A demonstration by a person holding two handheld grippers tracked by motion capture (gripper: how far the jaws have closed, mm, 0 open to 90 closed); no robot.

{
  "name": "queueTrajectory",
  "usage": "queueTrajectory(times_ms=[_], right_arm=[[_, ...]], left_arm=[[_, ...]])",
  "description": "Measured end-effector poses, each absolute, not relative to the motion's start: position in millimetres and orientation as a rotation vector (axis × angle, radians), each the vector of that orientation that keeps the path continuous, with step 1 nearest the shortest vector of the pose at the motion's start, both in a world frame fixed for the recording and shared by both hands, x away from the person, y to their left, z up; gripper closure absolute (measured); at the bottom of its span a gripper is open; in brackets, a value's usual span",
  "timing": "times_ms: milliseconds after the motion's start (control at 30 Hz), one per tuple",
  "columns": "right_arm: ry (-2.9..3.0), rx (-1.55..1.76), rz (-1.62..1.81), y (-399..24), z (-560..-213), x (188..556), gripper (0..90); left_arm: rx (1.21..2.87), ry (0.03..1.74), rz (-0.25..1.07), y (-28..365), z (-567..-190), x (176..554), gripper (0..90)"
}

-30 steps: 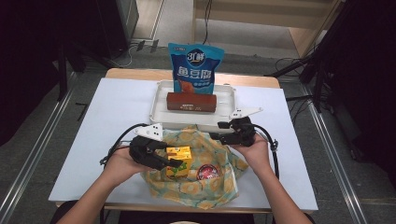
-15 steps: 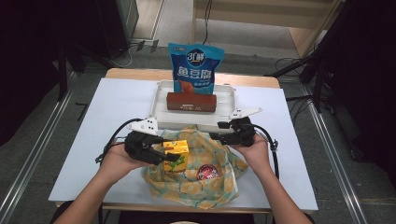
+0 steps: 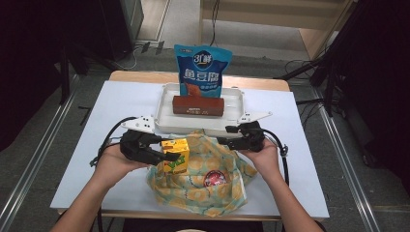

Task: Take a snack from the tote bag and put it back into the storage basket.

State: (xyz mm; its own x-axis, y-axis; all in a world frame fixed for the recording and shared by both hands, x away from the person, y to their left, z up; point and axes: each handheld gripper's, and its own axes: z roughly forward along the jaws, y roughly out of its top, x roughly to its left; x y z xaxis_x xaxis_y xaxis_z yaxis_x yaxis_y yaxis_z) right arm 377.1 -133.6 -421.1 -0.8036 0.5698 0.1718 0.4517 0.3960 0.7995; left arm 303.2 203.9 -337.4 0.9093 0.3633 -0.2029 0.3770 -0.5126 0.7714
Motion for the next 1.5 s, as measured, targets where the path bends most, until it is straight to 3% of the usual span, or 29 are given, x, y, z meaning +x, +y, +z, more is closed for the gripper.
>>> queueTrajectory(times_ms=[1500], right_arm=[[2.516, 0.902, 1.370, -128, -418, 377, 40.8]], left_arm=[[2.071, 0.646, 0.051, 238, -304, 332, 51.0]])
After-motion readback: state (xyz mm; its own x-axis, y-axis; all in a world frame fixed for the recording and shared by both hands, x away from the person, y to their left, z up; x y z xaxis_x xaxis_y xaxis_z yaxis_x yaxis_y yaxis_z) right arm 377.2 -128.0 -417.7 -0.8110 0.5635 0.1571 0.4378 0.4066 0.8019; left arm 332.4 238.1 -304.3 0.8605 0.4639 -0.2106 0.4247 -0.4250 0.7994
